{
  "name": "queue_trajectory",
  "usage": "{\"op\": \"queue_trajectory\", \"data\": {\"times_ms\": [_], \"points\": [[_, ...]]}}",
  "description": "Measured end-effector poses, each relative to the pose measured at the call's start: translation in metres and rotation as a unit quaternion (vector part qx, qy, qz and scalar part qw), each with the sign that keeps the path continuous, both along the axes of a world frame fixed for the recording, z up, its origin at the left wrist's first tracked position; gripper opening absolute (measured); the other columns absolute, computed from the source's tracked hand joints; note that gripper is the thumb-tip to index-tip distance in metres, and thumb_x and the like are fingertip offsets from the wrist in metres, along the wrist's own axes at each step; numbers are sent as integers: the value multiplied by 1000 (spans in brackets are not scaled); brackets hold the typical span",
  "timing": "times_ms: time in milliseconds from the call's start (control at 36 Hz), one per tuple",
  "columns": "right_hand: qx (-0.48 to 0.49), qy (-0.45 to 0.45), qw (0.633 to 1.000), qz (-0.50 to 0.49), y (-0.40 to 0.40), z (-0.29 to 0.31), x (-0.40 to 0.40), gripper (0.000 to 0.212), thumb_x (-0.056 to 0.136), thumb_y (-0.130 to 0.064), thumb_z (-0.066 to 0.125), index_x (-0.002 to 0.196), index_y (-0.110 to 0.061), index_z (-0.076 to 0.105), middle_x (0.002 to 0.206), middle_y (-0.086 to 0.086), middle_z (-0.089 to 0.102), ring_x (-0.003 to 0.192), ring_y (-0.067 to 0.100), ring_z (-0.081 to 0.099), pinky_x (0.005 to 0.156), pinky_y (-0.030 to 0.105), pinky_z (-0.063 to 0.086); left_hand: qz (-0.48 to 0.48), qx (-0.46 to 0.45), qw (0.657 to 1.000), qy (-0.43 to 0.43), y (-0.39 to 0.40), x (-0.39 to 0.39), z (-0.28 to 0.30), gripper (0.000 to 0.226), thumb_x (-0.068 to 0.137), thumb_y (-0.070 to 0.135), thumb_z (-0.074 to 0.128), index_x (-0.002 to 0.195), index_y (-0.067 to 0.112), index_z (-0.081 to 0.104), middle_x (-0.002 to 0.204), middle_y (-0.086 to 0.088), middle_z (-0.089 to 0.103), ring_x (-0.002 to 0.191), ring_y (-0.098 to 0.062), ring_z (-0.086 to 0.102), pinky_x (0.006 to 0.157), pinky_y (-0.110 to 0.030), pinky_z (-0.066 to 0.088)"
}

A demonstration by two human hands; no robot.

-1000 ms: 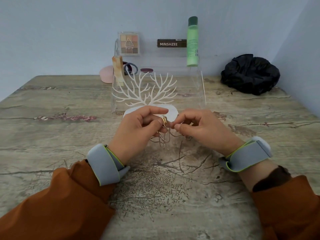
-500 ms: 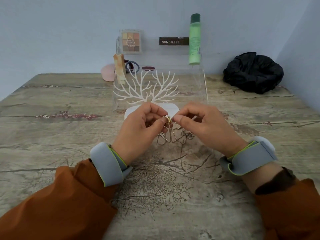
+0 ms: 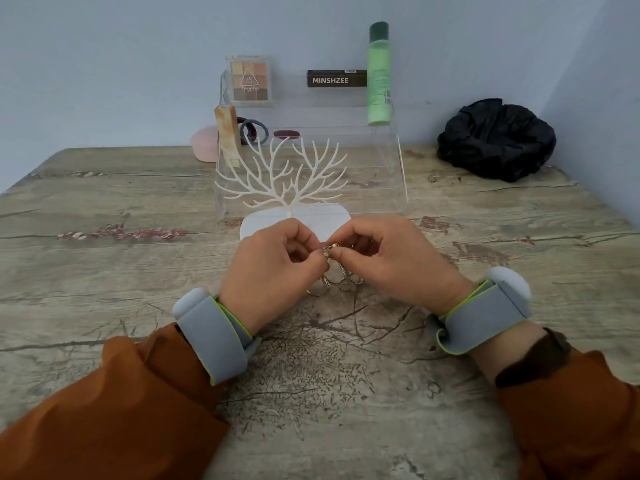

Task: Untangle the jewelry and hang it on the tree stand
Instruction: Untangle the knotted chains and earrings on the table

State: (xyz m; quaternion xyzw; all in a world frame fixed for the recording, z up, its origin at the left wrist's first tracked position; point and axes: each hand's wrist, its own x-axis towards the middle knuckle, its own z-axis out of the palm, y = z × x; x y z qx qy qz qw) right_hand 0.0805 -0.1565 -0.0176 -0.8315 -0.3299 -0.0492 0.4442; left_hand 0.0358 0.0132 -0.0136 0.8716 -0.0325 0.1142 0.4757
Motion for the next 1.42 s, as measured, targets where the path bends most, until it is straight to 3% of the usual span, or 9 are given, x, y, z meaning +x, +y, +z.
{"op": "queue_trajectory", "data": {"times_ms": [250, 417, 500, 667, 778, 917, 1028, 1195, 1417], "points": [[-3, -99, 995, -17, 2, 0, -3, 11, 85, -14, 70, 95, -12, 73, 78, -3, 70, 69, 10, 63, 66, 26, 53, 11, -11, 1000, 26, 2, 2, -1, 13, 61, 33, 59, 70, 24, 61, 68, 0, 73, 68, -18, 71, 72, -46, 57], [7, -99, 995, -9, 1, 2, -3, 13, 84, -12, 71, 97, -9, 71, 82, -3, 69, 74, 9, 64, 71, 25, 54, 21, 15, 1000, -14, 1, 2, 0, 8, 74, 14, 65, 72, 22, 64, 64, 6, 69, 57, 2, 62, 56, -13, 46], [6, -99, 995, 0, 1, 3, -4, 12, 84, -10, 70, 96, -9, 70, 83, -3, 68, 75, 10, 64, 71, 25, 54, 23, 24, 999, -28, 1, 2, 1, 7, 74, 14, 65, 75, 21, 66, 73, 11, 67, 63, 6, 61, 56, -8, 42], [-17, -127, 992, 4, 1, 4, -4, 7, 84, -7, 69, 91, -9, 68, 84, 0, 65, 74, 12, 61, 70, 30, 51, 39, 39, 998, -35, 3, 4, -1, 9, 66, 26, 60, 66, 19, 66, 73, 5, 67, 62, -3, 61, 63, -22, 48], [5, -130, 991, -12, -2, 7, -4, 5, 85, -7, 67, 90, -8, 67, 85, -1, 63, 73, 14, 61, 70, 32, 53, 38, 21, 999, -1, 4, 5, -3, 7, 74, 16, 65, 68, 19, 67, 56, 4, 65, 43, -1, 51, 49, -12, 40], [-3, -141, 990, -6, 0, 7, -5, 5, 83, -4, 68, 87, -7, 67, 83, 0, 61, 72, 13, 58, 68, 31, 51, 5, -65, 998, -5, 4, 5, -1, 9, 79, 24, 64, 72, 19, 66, 69, -1, 70, 62, -16, 65, 62, -30, 52], [-2, -130, 991, 1, 0, 8, -5, 7, 83, -4, 69, 89, -8, 68, 84, 0, 62, 74, 11, 58, 69, 25, 51, -7, -60, 998, -3, 4, 3, 1, 12, 81, 26, 68, 73, 18, 65, 57, 5, 63, 54, -13, 56, 54, -27, 47], [10, -123, 992, 9, 1, 7, -5, 11, 83, -5, 70, 93, -7, 66, 87, -1, 62, 77, 9, 59, 73, 20, 50, -20, -69, 997, 27, 4, 6, -1, 7, 80, 20, 69, 75, 15, 70, 63, -2, 68, 61, -16, 61, 61, -35, 53], [4, -131, 991, 13, 1, 7, -7, 14, 82, -5, 72, 94, -9, 66, 87, -1, 64, 79, 10, 61, 74, 28, 52, -12, -68, 997, 40, 5, 9, -4, 5, 77, 16, 70, 72, 16, 71, 61, -2, 68, 60, -15, 61, 61, -36, 54]]}}
